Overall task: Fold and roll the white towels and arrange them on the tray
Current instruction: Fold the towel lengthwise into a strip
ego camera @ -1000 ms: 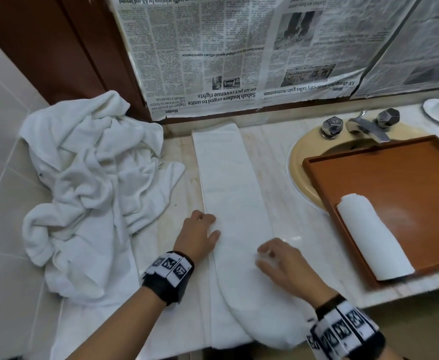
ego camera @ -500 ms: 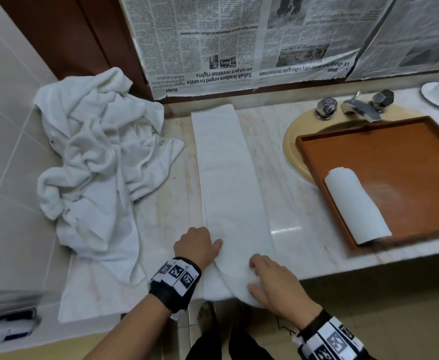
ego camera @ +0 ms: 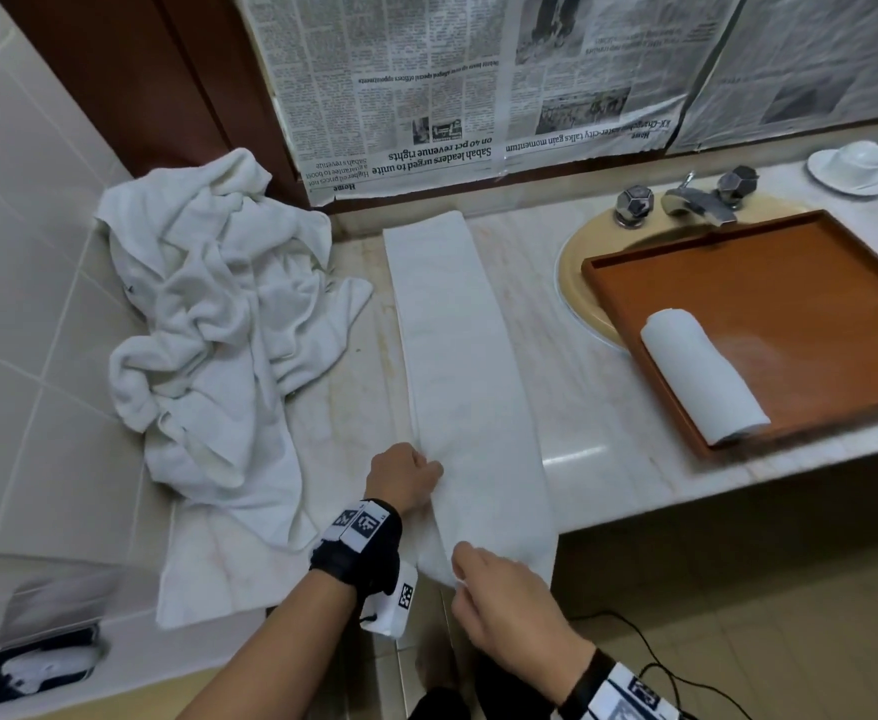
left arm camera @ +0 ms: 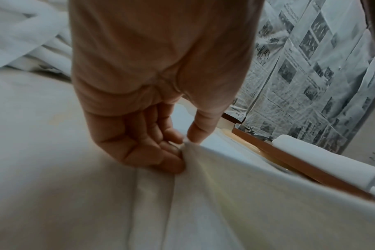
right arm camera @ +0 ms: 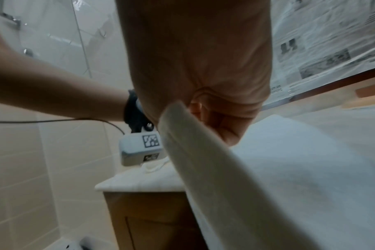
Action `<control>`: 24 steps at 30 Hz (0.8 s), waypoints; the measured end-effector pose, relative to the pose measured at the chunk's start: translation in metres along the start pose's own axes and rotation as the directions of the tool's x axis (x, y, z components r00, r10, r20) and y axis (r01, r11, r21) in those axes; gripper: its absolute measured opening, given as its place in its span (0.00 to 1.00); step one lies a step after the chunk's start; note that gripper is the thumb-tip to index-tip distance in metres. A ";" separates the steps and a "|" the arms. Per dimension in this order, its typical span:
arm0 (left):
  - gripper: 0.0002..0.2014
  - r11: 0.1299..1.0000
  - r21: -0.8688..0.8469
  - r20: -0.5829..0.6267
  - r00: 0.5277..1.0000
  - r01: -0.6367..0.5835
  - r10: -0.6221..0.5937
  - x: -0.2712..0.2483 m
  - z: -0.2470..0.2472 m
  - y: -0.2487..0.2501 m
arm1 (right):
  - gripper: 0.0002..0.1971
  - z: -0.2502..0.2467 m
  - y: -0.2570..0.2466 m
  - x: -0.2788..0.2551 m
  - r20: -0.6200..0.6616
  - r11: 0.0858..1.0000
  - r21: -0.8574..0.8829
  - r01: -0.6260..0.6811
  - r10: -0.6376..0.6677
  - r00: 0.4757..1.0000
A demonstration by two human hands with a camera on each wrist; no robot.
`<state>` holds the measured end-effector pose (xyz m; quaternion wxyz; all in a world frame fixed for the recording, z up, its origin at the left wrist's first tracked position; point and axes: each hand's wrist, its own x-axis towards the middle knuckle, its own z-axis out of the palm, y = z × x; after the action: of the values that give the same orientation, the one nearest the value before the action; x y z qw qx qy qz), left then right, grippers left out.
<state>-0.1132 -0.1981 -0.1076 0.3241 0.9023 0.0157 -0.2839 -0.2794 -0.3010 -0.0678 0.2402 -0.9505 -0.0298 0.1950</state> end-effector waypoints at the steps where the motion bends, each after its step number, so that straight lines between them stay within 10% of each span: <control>1: 0.07 1.000 -0.019 -0.015 1.000 0.005 -0.005 -0.001 0.000 -0.003 | 0.08 0.005 -0.006 0.001 0.010 1.000 -0.006 -0.002 0.002 1.000; 10: 0.08 0.999 0.049 -0.050 0.999 -0.009 0.011 0.002 0.001 -0.015 | 0.17 0.032 -0.007 0.015 0.104 0.995 0.072 -0.066 0.059 0.993; 17: 0.10 0.993 0.116 -0.134 0.990 -0.025 0.041 0.008 0.002 -0.007 | 0.13 -0.015 0.066 0.053 -0.469 0.969 0.226 -0.103 0.201 0.860; 24: 0.05 0.996 0.074 -0.110 0.993 0.044 -0.036 0.017 -0.002 -0.002 | 0.17 -0.030 0.120 0.101 -0.367 0.973 0.132 -0.189 0.225 0.903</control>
<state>-0.0989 -0.1981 -0.1164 0.2824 0.9276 0.0405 -0.2411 -0.1794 -0.4055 -0.1359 0.2632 -0.9557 0.1275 0.0333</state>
